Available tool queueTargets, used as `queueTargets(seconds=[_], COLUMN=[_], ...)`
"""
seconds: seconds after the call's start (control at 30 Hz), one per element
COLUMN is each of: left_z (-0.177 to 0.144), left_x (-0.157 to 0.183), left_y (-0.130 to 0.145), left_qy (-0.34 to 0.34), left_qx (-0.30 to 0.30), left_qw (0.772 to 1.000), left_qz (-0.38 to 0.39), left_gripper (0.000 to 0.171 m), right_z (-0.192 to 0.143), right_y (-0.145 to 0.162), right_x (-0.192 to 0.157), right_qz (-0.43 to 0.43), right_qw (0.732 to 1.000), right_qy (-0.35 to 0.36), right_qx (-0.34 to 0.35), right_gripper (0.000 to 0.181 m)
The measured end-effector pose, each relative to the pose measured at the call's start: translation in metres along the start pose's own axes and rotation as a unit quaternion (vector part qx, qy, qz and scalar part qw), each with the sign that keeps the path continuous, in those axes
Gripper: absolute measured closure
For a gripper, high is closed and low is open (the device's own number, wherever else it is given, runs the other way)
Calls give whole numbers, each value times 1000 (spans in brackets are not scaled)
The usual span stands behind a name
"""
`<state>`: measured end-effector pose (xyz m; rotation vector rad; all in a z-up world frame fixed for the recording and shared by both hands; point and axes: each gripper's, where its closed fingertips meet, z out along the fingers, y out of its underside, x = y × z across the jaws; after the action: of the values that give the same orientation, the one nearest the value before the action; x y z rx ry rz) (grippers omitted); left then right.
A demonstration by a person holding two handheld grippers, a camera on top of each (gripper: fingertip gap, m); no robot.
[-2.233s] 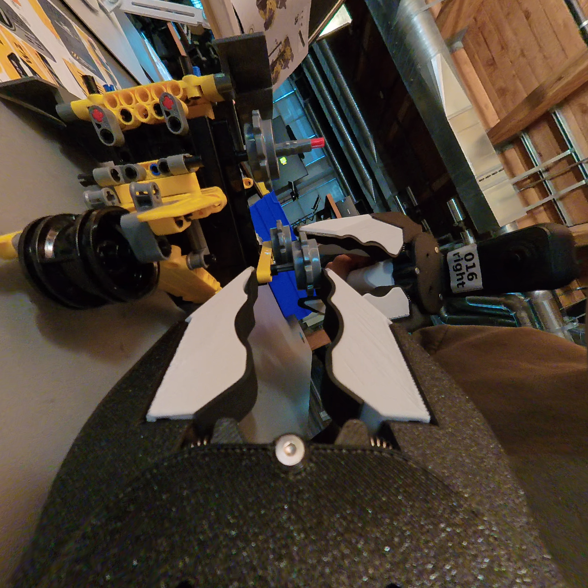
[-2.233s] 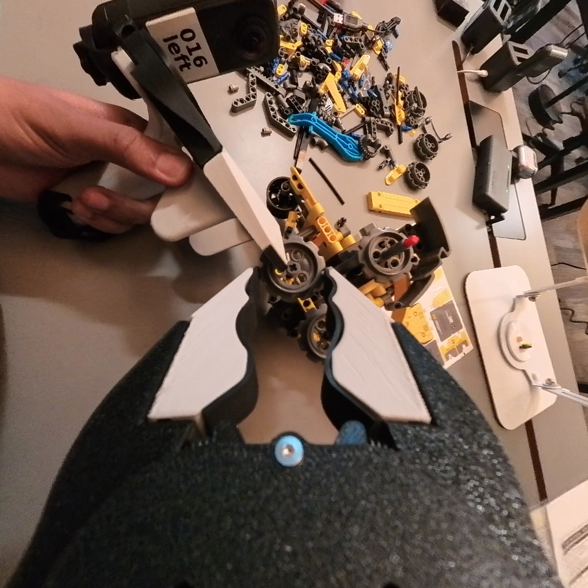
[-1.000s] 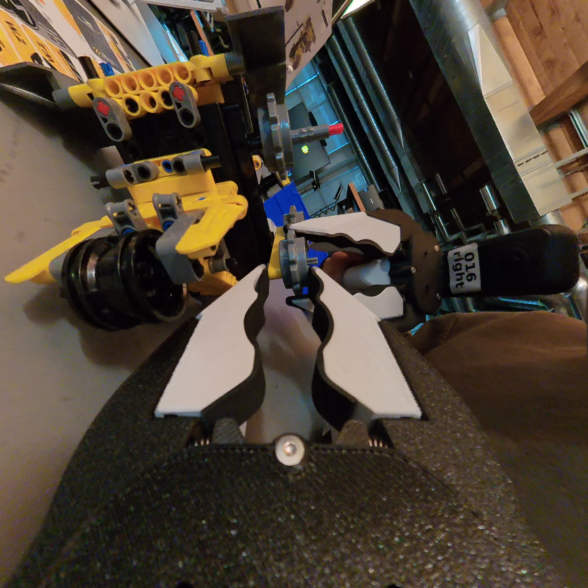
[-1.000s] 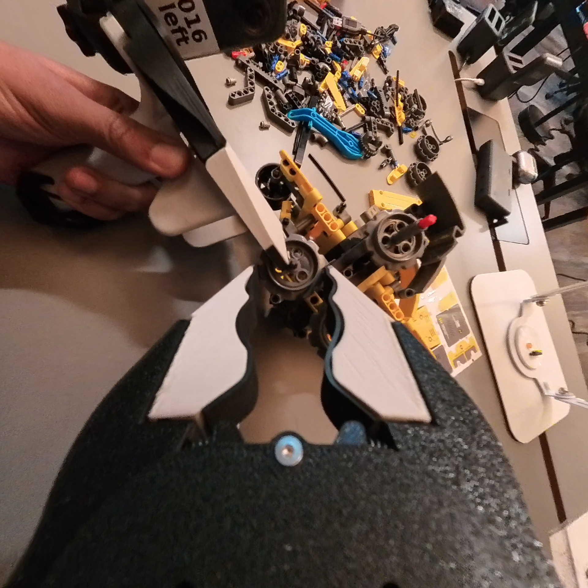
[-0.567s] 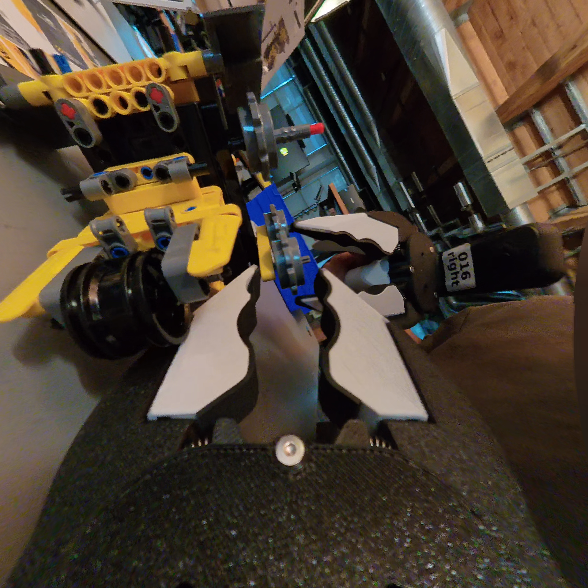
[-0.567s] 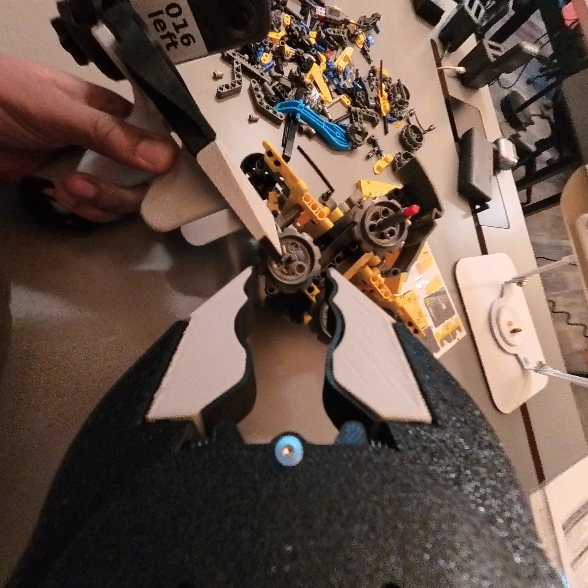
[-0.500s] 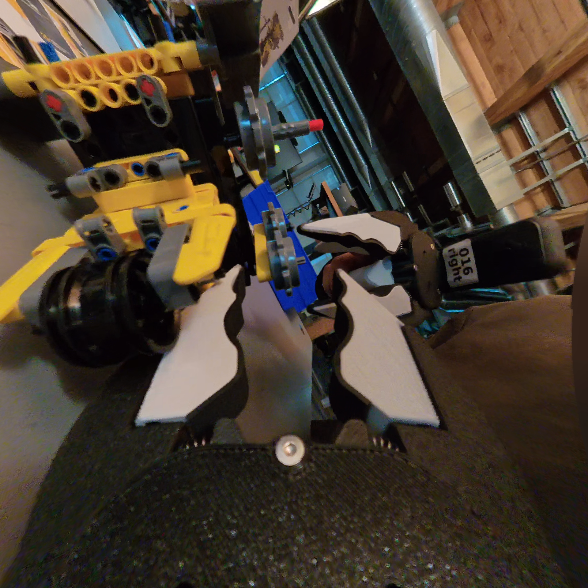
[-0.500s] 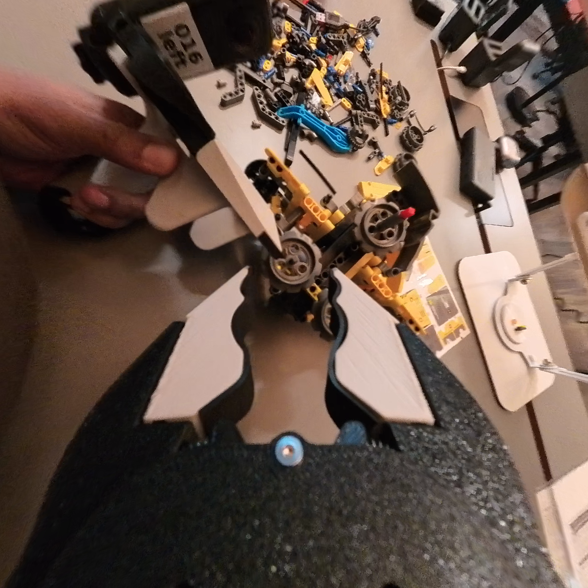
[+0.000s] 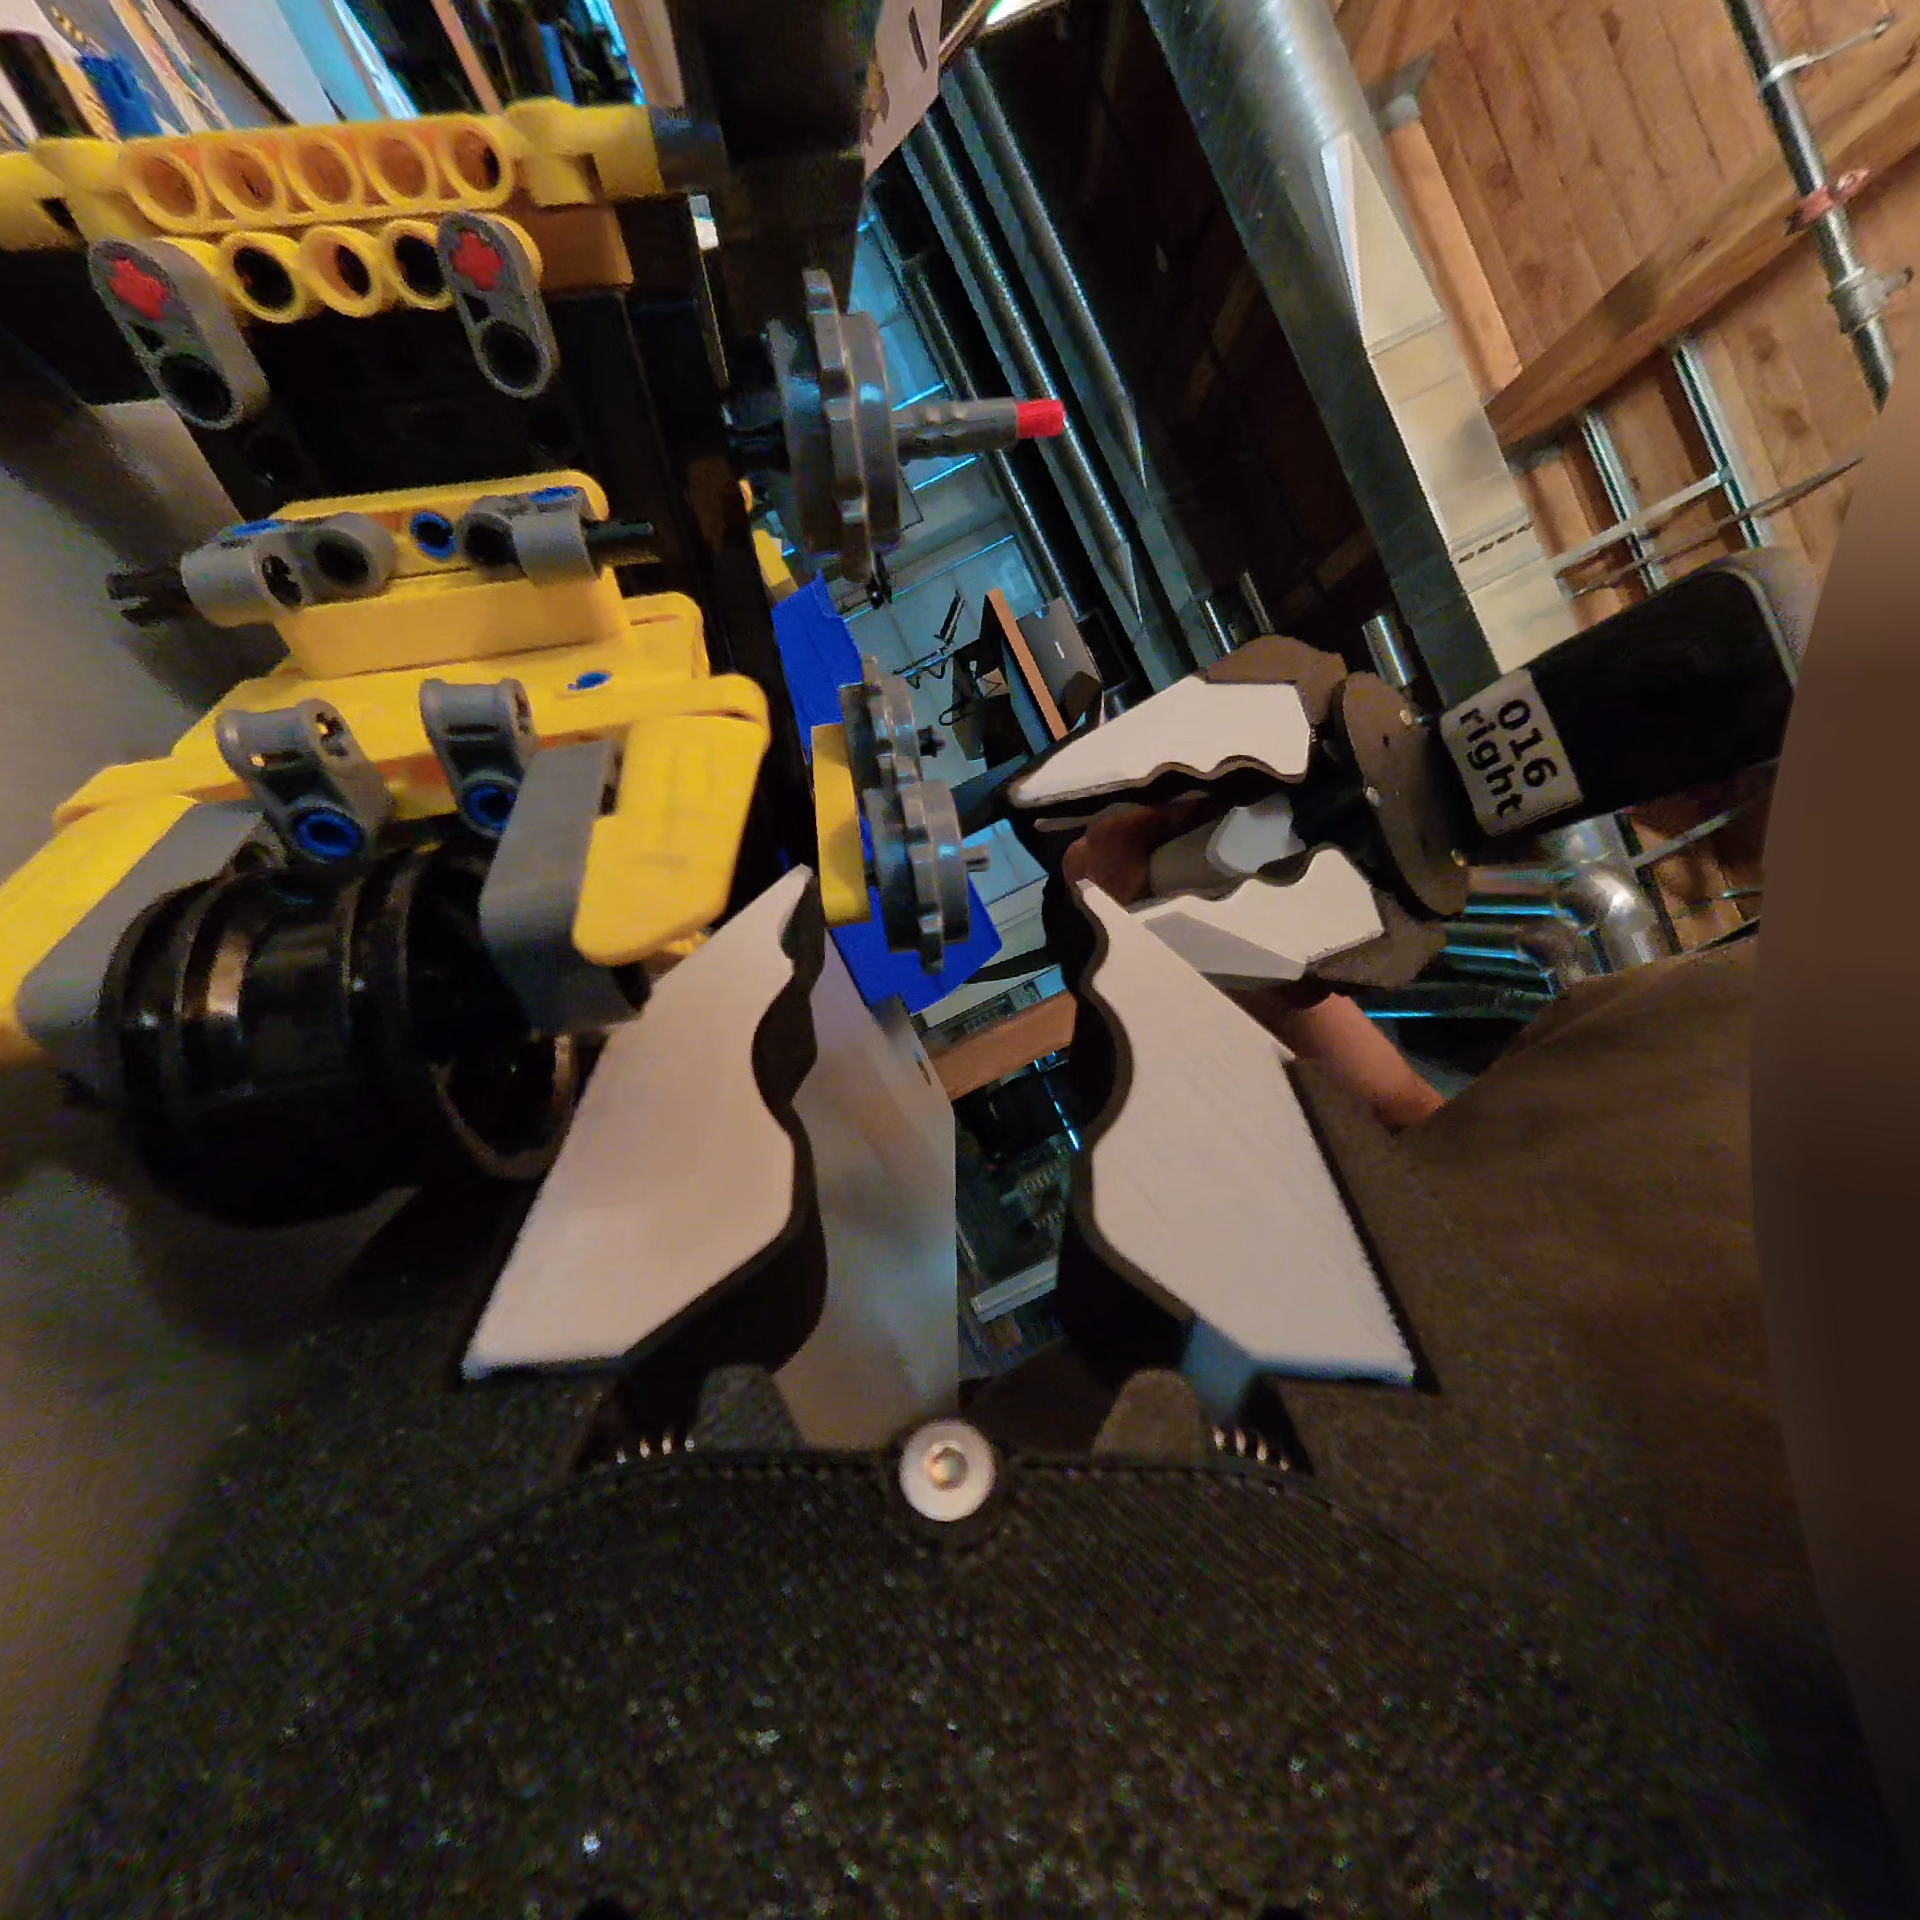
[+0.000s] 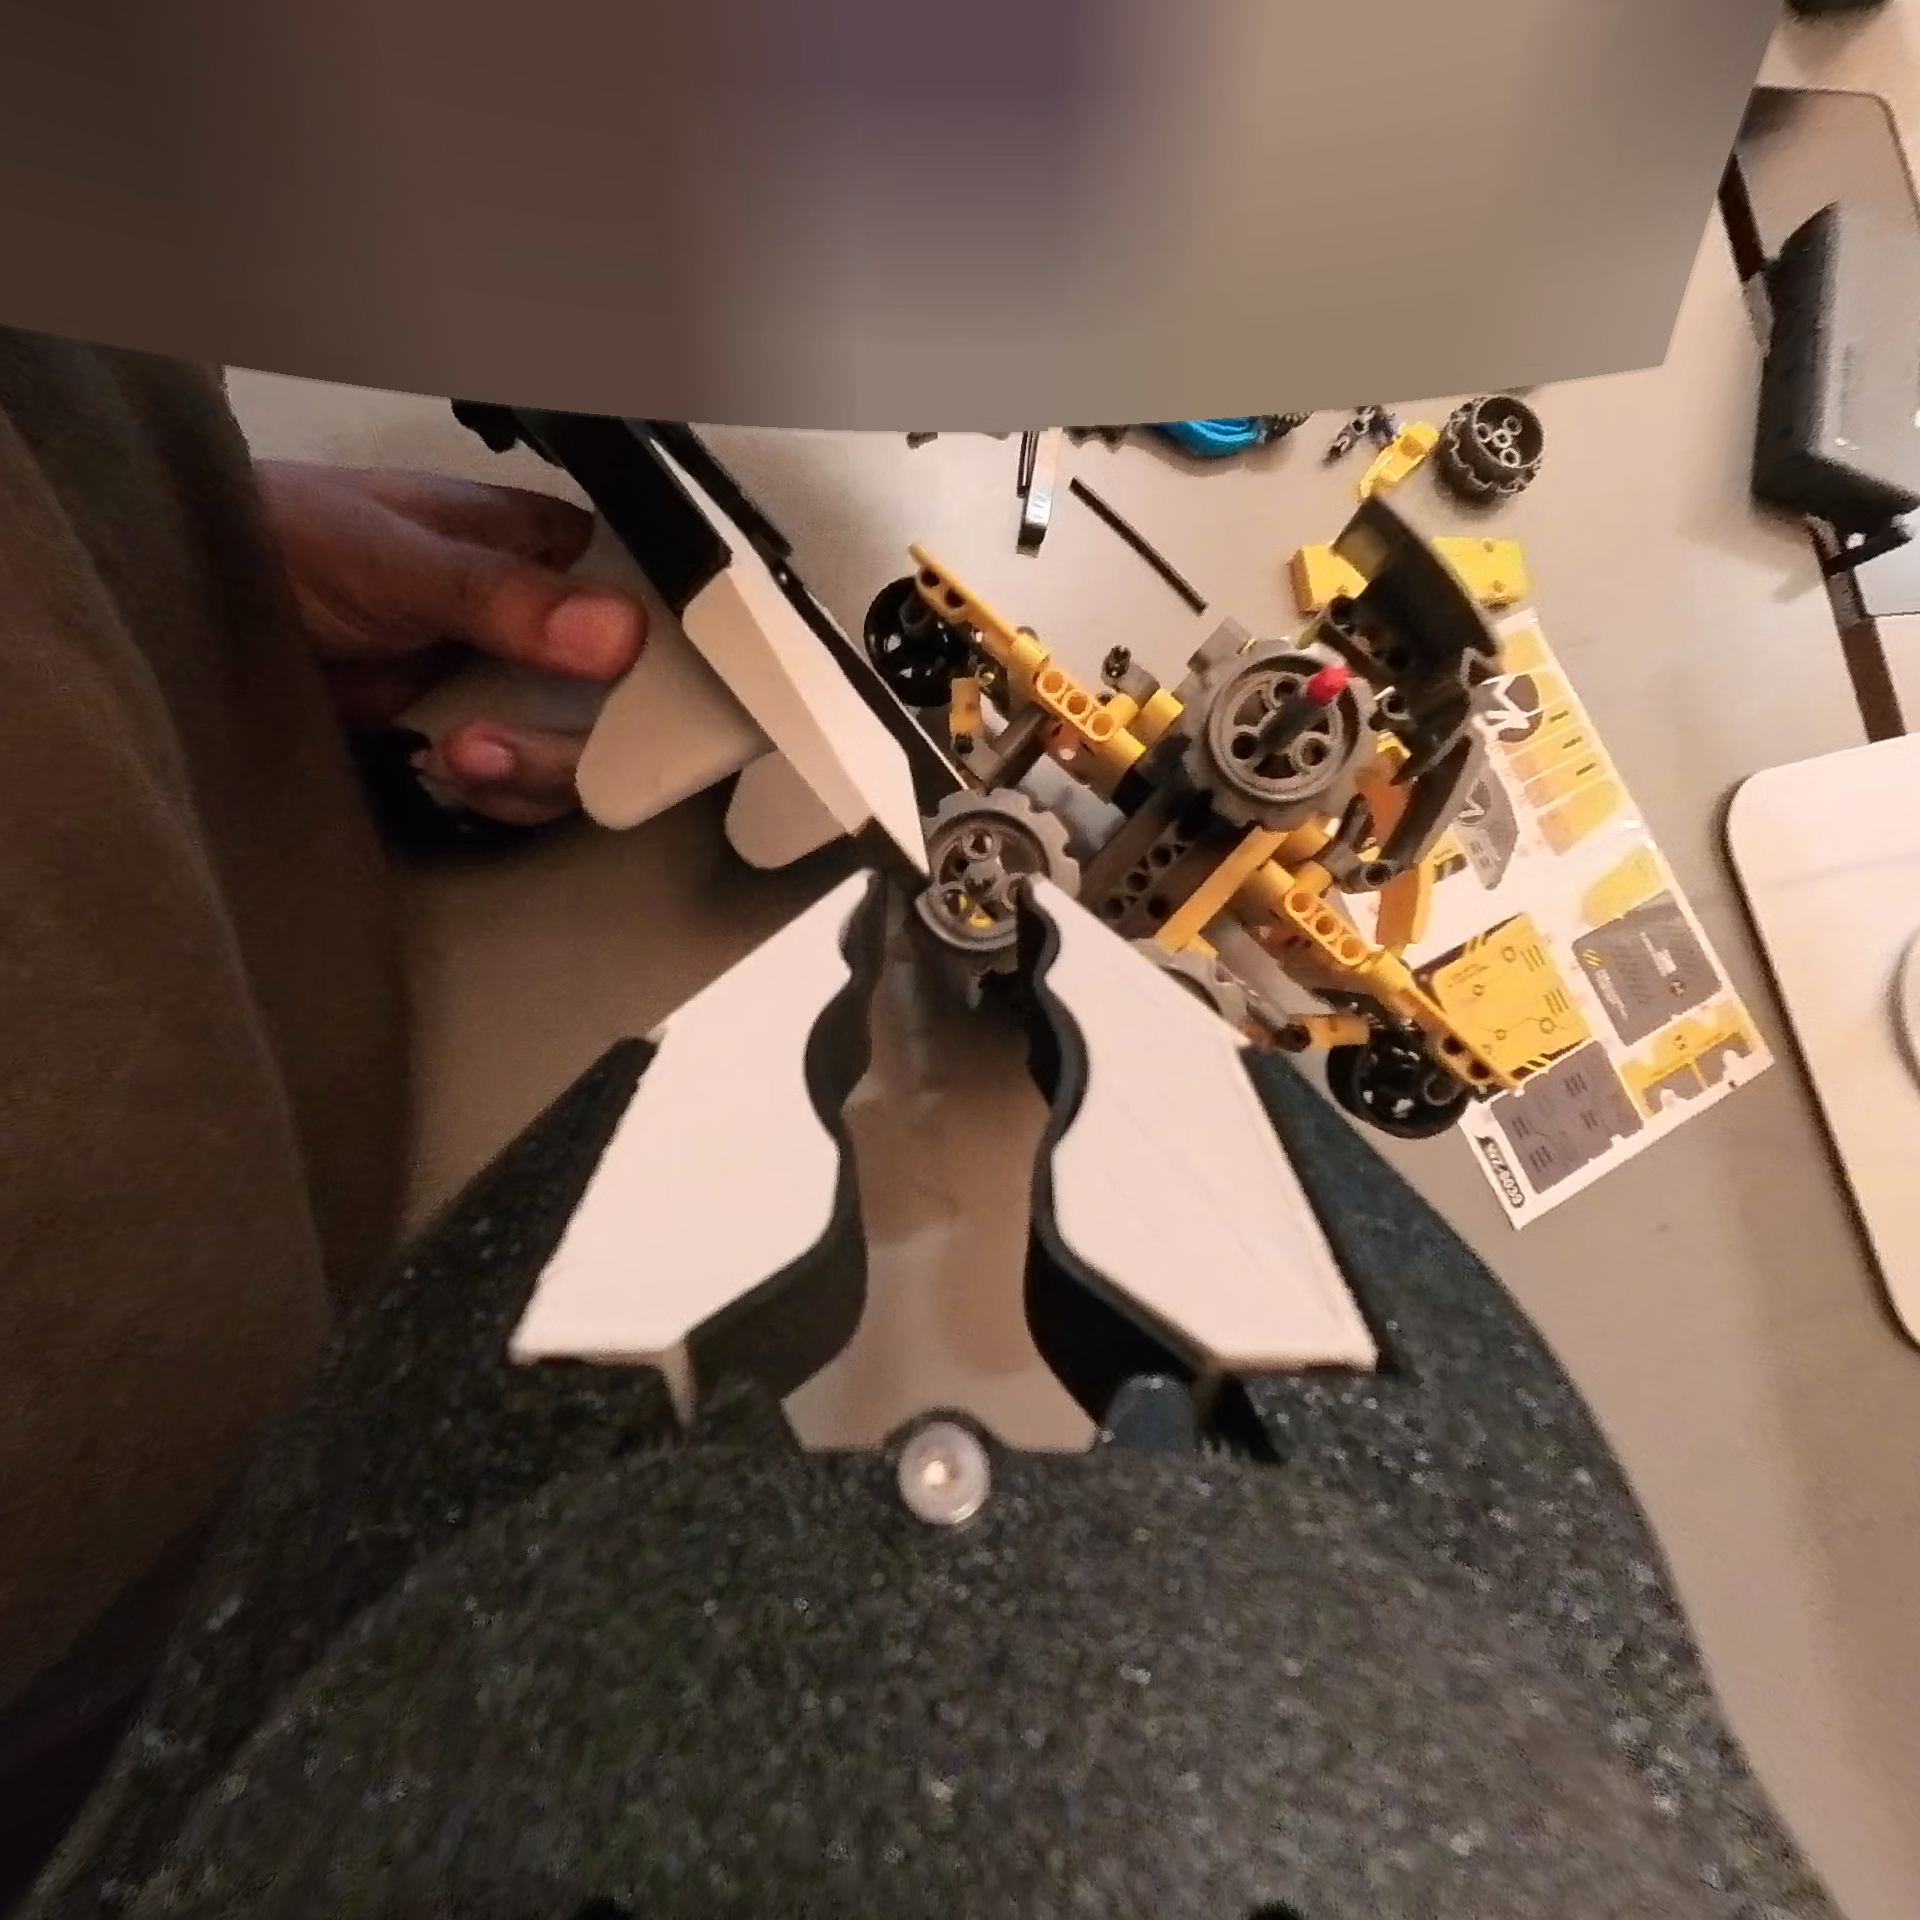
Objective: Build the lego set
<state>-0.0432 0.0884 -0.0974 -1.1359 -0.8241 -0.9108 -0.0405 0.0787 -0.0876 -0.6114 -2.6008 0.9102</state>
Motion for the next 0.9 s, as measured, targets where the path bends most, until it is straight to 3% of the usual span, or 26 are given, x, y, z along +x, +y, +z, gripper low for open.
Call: queueTargets(seconds=[0.2, 0.53, 0.77, 0.9], left_z=[0, -1, -3, 2], left_x=[-1, -2, -3, -7], left_y=[0, -1, 2, 10], left_qy=[-4, -6, -26, -60], left_qx=[0, 2, 6, -12], left_qw=[1000, 1000, 1000, 997], left_qz=[-3, -5, 9, 46], left_gripper=[133, 134, 132, 120], right_z=[-1, -5, -19, -37], right_y=[3, 6, 2, 3], right_x=[0, 6, 5, 3], right_qz=[5, 4, 21, 20], right_qw=[1000, 1000, 998, 994], right_qy=[-24, -6, 4, 25], right_qx=[-13, -3, 59, 100], right_gripper=[164, 171, 165, 161])
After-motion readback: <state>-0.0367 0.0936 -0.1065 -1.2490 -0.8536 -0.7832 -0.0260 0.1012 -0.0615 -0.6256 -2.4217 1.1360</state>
